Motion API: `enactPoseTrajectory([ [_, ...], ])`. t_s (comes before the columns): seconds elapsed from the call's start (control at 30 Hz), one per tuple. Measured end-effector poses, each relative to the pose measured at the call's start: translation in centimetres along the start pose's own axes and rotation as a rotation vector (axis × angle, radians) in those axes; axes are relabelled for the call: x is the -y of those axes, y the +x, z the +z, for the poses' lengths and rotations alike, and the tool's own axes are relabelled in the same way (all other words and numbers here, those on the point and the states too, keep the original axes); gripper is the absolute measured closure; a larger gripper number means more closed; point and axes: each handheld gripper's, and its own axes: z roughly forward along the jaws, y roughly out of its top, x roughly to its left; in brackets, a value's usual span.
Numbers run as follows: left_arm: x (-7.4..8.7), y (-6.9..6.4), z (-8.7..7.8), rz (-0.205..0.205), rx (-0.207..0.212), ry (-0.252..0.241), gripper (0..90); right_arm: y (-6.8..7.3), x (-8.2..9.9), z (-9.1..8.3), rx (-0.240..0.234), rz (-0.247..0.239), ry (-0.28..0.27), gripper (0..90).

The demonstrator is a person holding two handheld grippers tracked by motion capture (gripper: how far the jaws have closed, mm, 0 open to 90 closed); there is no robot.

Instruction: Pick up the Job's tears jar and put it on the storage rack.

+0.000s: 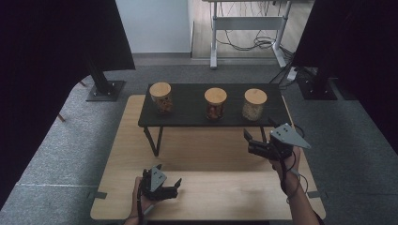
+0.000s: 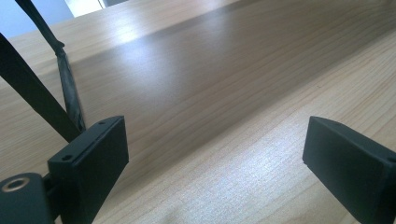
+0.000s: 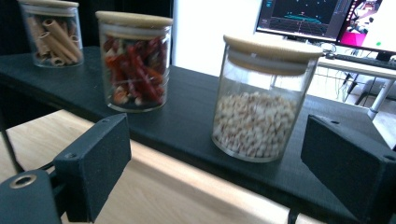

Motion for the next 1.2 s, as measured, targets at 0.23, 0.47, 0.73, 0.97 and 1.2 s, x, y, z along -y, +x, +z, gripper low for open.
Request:
enactPoseTrajectory([
  [0.23, 0.0, 0.0, 0.0, 0.002, 0.003, -0.001, 6.4, 1.3, 2.2, -1.2, -0.027, 0.002, 0.001, 7.7],
  [0.47, 0.0, 0.1, 0.0, -0.002, 0.003, 0.000, 6.4, 2.6, 5.0, -2.1, -0.067, 0.018, 0.010, 7.6],
  [0.73, 0.0, 0.1, 0.0, 0.001, 0.003, 0.002, 6.4, 3.3, 8.0, -2.6, -0.074, 0.041, 0.051, 7.5],
  [0.97, 0.0, 0.1, -0.1, 0.003, 0.001, 0.000, 6.4, 4.0, 10.8, -2.5, -0.085, 0.042, 0.115, 7.5],
  [1.2, -0.1, 0.2, -0.1, 0.007, -0.001, -0.002, 6.4, 4.7, 13.7, -1.6, -0.103, 0.081, 0.194, 7.6],
])
